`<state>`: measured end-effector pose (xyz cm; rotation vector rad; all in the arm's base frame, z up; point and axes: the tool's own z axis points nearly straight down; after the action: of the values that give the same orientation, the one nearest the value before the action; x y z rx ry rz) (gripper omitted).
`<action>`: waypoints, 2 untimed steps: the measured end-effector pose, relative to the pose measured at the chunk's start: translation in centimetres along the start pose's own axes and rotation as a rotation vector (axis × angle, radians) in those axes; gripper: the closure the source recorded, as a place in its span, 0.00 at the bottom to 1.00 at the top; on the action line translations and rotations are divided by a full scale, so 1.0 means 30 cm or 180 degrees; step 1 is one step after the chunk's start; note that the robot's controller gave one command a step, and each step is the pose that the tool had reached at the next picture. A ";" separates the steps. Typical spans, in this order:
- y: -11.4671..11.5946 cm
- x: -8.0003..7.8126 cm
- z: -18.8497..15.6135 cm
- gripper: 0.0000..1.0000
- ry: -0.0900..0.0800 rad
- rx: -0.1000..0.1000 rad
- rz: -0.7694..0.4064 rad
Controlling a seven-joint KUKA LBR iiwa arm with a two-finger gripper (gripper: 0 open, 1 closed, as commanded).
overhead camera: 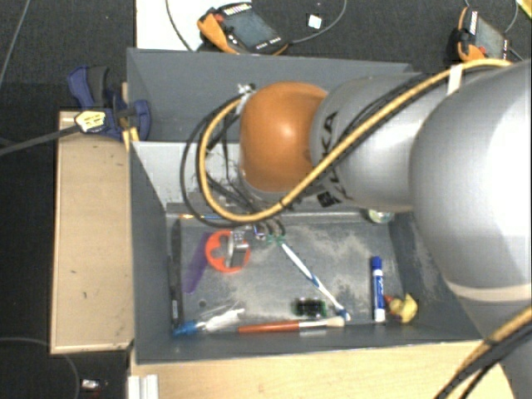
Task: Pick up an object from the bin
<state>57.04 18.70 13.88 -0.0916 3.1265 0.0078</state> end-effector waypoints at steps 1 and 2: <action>-0.015 0.022 0.044 0.00 -0.0008 -0.0002 -0.0122; 0.032 0.005 0.100 0.00 -0.0020 -0.0006 -0.0673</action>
Offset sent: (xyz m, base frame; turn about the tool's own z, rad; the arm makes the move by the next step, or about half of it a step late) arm 0.0006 0.0196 -0.0353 -0.0976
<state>56.87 19.66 10.87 -0.4199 3.0928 0.0086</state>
